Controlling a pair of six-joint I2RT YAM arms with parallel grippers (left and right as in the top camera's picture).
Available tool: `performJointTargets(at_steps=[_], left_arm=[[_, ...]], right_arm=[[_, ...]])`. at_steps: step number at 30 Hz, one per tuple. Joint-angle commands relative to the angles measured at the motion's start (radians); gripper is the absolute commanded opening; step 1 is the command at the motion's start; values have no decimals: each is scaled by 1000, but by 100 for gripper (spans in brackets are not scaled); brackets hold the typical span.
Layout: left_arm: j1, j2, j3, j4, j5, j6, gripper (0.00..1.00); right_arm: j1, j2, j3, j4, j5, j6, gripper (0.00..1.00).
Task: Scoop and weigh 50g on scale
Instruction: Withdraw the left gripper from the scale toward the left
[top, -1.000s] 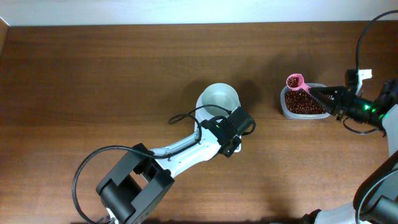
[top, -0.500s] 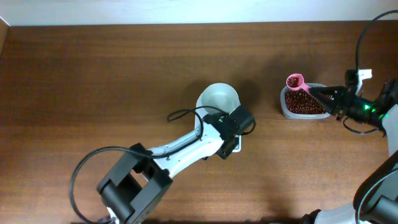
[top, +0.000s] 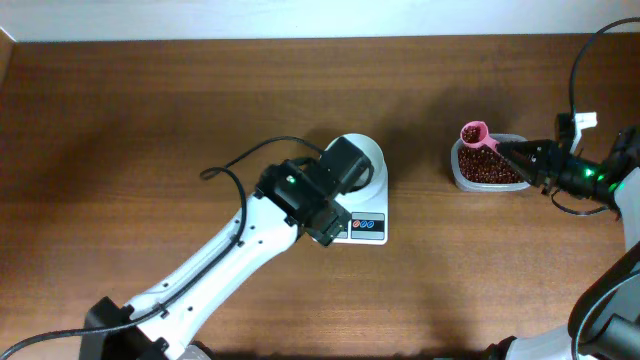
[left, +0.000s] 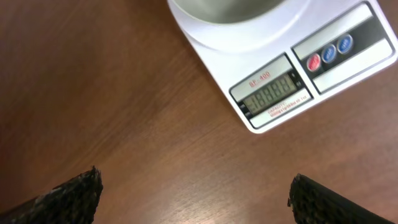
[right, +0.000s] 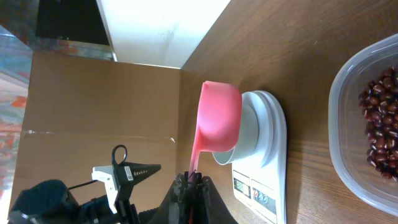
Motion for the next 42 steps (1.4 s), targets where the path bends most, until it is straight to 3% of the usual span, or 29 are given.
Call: performJointTargets(at_steps=[1,3,4,8,16,21,26,42], left_arm=[[141,-108,12,6,312,256,99],[283,-187,12,-12,574,445,99],[339,-216,12,-39,618,492,99],[395,-236,-5,-126,618,608,99],[427,-304,-96,-107,594,755,99],[515,-398,-106,-89,673,755,99],[517,-388,-158,-58,769,750,99],[517,-388,-158,-54,725,729,99]], right_arm=[[8,6,-5,-4,0,-11,4],[8,6,-5,-18,0,-12,4],[8,6,-5,-21,0,-12,4],[8,6,-5,-22,1,-12,4],[8,6,-5,-44,4,-23,4],[8,6,-5,-47,4,-23,4],[8,6,-5,-48,4,-23,4],[8,6,-5,-55,4,-23,4]])
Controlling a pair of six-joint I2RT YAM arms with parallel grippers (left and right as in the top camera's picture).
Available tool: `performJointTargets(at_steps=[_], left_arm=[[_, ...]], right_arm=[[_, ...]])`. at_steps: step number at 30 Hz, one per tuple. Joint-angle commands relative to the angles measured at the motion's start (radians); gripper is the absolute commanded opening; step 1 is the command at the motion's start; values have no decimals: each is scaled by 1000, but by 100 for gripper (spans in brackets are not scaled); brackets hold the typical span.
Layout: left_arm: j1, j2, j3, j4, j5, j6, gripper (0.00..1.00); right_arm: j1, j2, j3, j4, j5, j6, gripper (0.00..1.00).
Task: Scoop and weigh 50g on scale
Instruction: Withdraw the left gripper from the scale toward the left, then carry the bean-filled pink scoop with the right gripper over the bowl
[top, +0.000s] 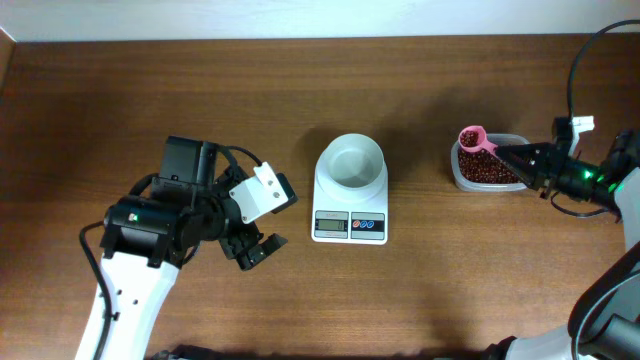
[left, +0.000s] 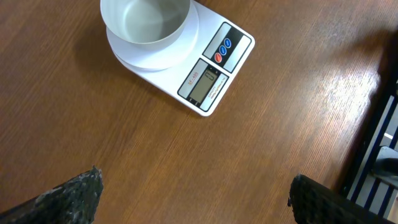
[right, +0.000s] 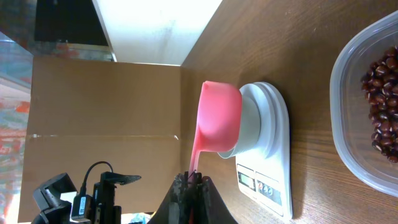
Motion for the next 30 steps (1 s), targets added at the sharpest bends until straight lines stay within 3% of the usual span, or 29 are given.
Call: performJointTargets(at_steps=[1,12,18,26,30], left_arm=[[4,0,-3,2,-4,-8,99],[4,0,-3,2,-4,-8,99],[4,0,-3,2,-4,-8,99],[4,0,-3,2,-4,-8,99],[4,0,-3,2,-4,-8,99]], right_arm=[[8,6,-5,-5,-3,-19,4],[11,6,-5,-8,-3,-19,4],[160,6,-5,6,-3,-12,4],[399,6,-5,267,34,244,4],[466,6,-5,381,61,291,4]])
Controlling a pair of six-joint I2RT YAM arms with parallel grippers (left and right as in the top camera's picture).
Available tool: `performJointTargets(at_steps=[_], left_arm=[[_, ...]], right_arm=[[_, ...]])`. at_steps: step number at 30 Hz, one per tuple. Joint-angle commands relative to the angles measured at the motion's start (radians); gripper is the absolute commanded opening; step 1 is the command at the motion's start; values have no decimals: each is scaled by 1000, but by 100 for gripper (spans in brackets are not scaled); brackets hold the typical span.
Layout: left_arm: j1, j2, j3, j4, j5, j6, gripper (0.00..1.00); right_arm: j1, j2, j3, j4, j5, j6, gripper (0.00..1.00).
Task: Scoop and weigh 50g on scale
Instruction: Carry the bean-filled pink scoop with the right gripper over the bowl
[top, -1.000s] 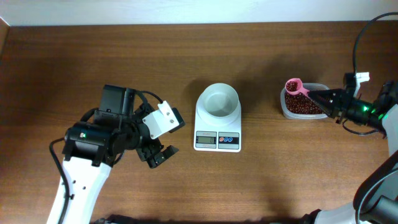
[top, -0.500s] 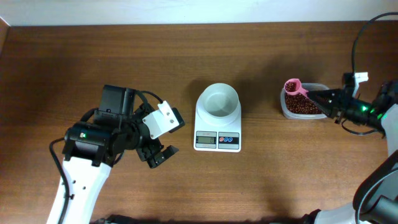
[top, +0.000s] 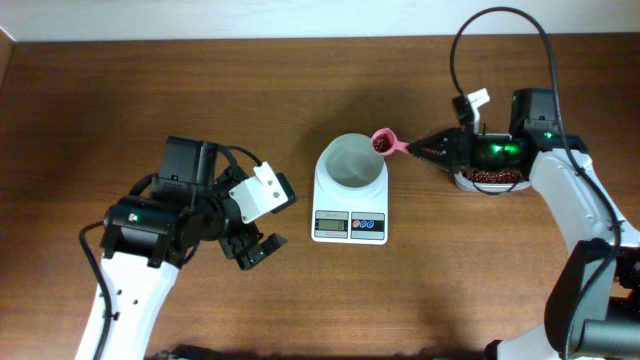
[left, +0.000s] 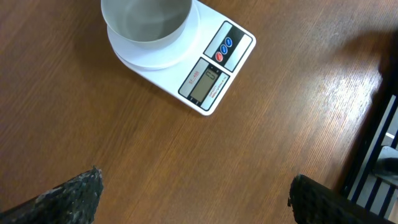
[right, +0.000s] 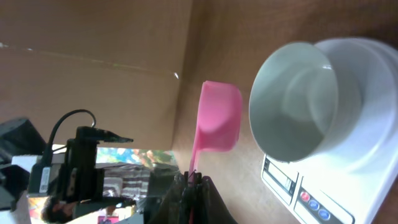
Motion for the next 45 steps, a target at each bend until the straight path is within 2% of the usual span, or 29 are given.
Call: performJointTargets(at_steps=[1,7,10,15,19,24,28,41,43,45], left_arm=[[4,0,-3,2,0,-8,99],[4,0,-3,2,0,-8,99],[4,0,-3,2,0,-8,99],[4,0,-3,2,0,-8,99],[4,0,-3,2,0,-8,99],[4,0,-3,2,0,-8,99],[4,0,-3,2,0,-8,99],[4,0,-3,2,0,-8,99],[4,0,-3,2,0,-9,99],[4,0,-3,2,0,-8,99]], right_arm=[[35,6,5,51,24,35,4],[89,6,5,115,302,16,4],[127,6,5,153,346,-130,4],[161,6,5,152,355,-270,4],[207,6,5,152,400,-450,4],[280,6,5,151,615,-461,4],[291,6,6,140,624,-517,4],[295,-70,6,92,663,-517,4],[312,-89,6,79,699,-518,4],[348,-103,6,69,819,-523,4]])
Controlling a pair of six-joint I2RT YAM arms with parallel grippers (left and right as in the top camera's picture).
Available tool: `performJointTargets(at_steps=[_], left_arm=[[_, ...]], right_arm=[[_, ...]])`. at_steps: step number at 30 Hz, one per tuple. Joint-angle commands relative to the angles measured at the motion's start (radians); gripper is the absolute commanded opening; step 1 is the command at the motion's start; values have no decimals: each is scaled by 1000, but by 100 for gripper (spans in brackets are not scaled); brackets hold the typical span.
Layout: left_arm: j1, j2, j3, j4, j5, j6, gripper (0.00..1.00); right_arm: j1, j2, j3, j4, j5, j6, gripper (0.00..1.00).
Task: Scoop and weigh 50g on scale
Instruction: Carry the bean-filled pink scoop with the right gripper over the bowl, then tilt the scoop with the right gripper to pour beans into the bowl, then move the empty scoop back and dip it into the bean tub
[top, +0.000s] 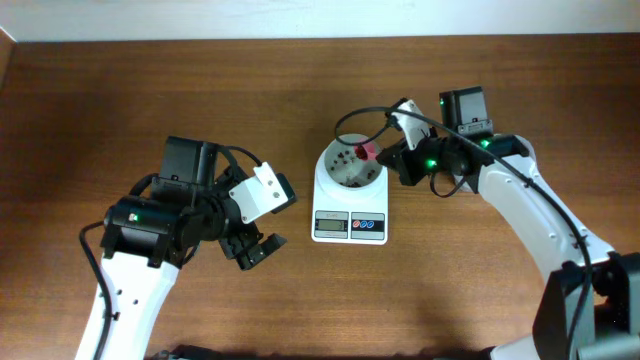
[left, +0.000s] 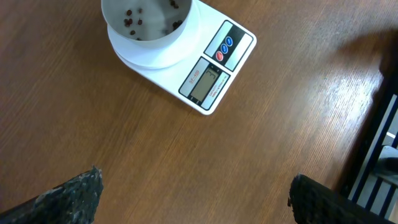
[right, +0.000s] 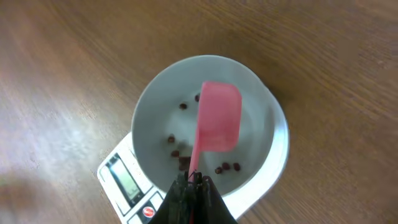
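Observation:
A white scale sits mid-table with a white bowl on its platform. Several dark red beans lie in the bowl. My right gripper is shut on the handle of a pink scoop, which is tipped mouth-down over the bowl's right side. In the right wrist view the scoop shows its back above the beans, with the gripper clamped on the handle. My left gripper hangs open left of the scale, nothing between its fingers. The scale display is unreadable.
My right arm lies over the spot right of the scale, and no bean tub shows there. A black frame edges the left wrist view on the right. A pale wall borders the table's far edge.
The scoop was level beside the bowl's right rim with beans in it. Now it is turned over above the bowl, and beans lie in the bowl. My left arm has not moved.
My left gripper was over the scale while the right held the pink scoop at the bean tub. Then the left arm stood back at the left. Later the right held the filled scoop at the bowl's rim; now the scoop is tipped and beans are in the bowl.

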Motion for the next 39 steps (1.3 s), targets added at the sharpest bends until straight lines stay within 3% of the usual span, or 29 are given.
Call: performJointTargets(at_steps=[1,6,18,24,28,35,39], left_arm=[[4,0,-3,2,4,-8,99],[4,0,-3,2,4,-8,99],[4,0,-3,2,4,-8,99],[4,0,-3,2,3,-8,99],[4,0,-3,2,4,-8,99],[4,0,-3,2,4,-8,99],[4,0,-3,2,4,-8,99]], right_arm=[[60,-48,5,-10,148,-34,4],[154,-59,7,-14,407,-76,4],[154,-81,15,-14,289,-74,4],[146,-271,15,-15,304,-74,4],[56,-367,14,-63,303,-69,4],[-170,-386,14,-211,309,-70,4],[-292,-383,14,-245,424,-71,4]])
